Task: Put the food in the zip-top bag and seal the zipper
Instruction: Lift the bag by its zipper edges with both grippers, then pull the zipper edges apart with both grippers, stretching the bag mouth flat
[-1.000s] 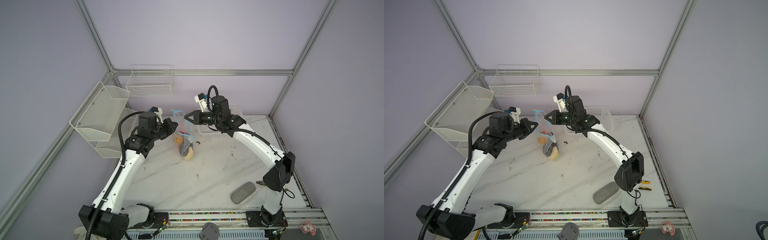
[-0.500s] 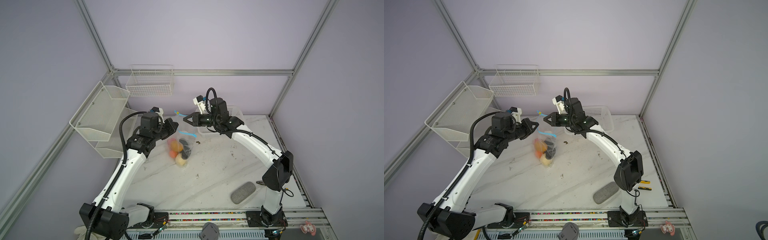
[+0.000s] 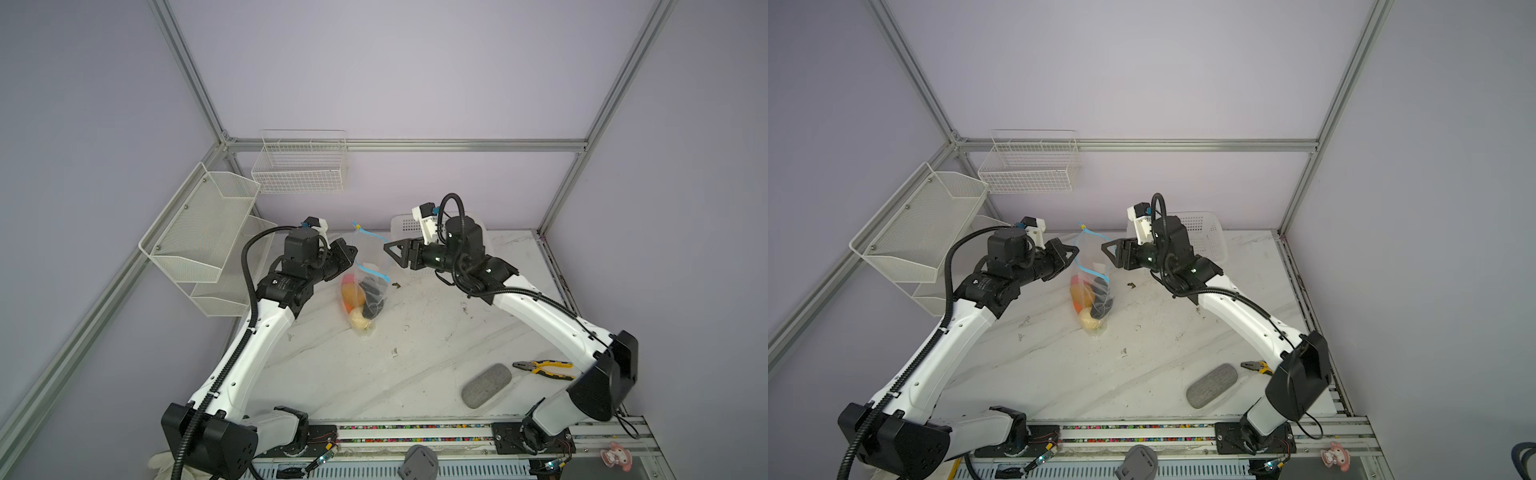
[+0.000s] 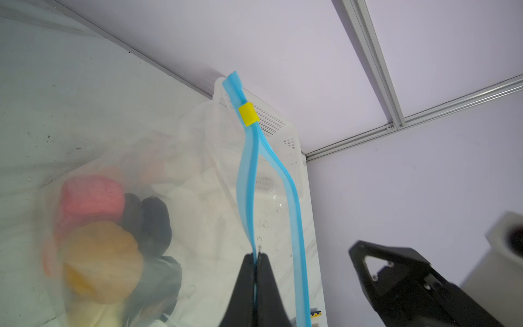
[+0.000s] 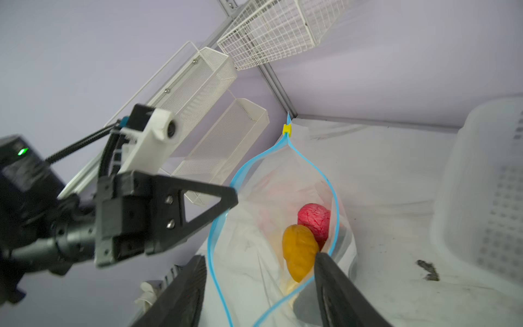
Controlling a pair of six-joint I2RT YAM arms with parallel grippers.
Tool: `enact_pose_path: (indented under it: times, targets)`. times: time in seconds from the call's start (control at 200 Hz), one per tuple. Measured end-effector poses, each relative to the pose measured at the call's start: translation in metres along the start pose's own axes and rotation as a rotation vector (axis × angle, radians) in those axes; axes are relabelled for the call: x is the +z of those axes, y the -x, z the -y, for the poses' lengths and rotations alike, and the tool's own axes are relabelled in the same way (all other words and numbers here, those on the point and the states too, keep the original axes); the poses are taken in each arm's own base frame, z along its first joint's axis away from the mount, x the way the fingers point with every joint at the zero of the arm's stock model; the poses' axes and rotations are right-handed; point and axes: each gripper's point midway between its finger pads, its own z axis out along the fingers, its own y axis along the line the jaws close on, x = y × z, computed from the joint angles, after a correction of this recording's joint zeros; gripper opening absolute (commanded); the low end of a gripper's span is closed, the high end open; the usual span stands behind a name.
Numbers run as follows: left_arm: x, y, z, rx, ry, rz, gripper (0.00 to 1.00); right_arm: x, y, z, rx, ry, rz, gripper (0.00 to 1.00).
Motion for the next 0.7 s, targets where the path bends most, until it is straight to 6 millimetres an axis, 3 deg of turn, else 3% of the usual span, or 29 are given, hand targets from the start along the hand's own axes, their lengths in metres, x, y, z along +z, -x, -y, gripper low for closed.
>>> enact_pose_path:
  times: [0.08,0.155,0.29,0.425,0.605,0.7]
  targets:
    - [0.002,-0.002,-0.002,0.0,0.001,-0.001,0.0,-0.022,-0.008,-0.017,-0.082,0.048,0.081,0.74]
    - [0.003,-0.002,-0.004,0.0,0.0,0.0,0.0,-0.031,-0.021,-0.025,-0.143,0.088,0.134,0.7]
    - [0.005,-0.003,-0.005,0.0,-0.002,0.003,0.0,-0.027,-0.058,-0.016,-0.238,0.108,0.174,0.61]
    - [0.005,-0.003,-0.006,0.0,-0.003,0.003,0.0,-0.022,-0.095,-0.009,-0.327,0.106,0.181,0.59]
    - [0.005,-0.002,-0.004,0.002,-0.008,0.007,0.0,-0.012,-0.093,-0.02,-0.376,0.125,0.266,0.59]
    - [0.005,-0.002,-0.004,0.002,-0.008,0.007,0.0,-0.005,-0.093,-0.019,-0.386,0.113,0.299,0.52]
